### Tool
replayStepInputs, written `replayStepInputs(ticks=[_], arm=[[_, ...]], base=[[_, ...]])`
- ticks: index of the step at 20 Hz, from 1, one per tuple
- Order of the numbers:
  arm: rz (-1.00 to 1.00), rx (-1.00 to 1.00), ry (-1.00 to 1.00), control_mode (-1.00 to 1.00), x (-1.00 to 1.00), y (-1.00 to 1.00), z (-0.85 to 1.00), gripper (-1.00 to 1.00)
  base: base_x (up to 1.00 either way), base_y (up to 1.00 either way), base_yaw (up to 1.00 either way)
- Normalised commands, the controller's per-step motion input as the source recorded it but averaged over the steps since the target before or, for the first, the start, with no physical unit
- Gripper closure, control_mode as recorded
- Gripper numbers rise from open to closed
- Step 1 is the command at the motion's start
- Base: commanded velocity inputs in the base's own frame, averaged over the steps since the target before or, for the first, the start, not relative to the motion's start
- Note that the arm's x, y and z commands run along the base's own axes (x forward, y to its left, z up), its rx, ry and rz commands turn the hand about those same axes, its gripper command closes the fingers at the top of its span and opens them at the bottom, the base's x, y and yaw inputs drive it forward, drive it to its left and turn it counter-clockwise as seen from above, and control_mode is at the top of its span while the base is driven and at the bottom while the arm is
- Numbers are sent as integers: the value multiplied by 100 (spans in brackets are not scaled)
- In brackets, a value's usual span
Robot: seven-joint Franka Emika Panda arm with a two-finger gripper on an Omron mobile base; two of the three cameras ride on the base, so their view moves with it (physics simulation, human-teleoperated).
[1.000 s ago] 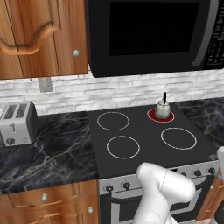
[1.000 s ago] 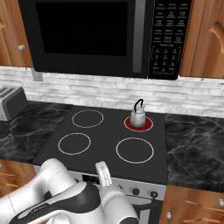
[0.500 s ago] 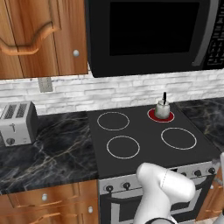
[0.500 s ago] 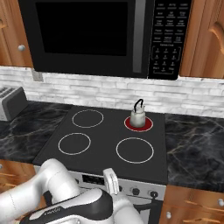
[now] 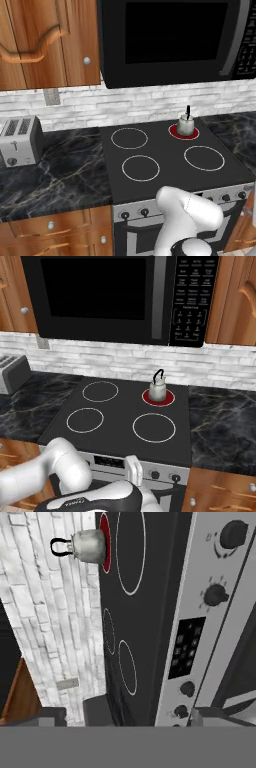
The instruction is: Lower the heat of the kettle.
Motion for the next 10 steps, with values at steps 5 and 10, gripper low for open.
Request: replayStepInputs(ticks=[5, 10], arm=[[-1, 25, -1, -100, 11, -1, -4, -100], [-5, 21, 0, -100, 19, 0, -4, -100]], base=[[0, 0, 0], [0, 0, 0]])
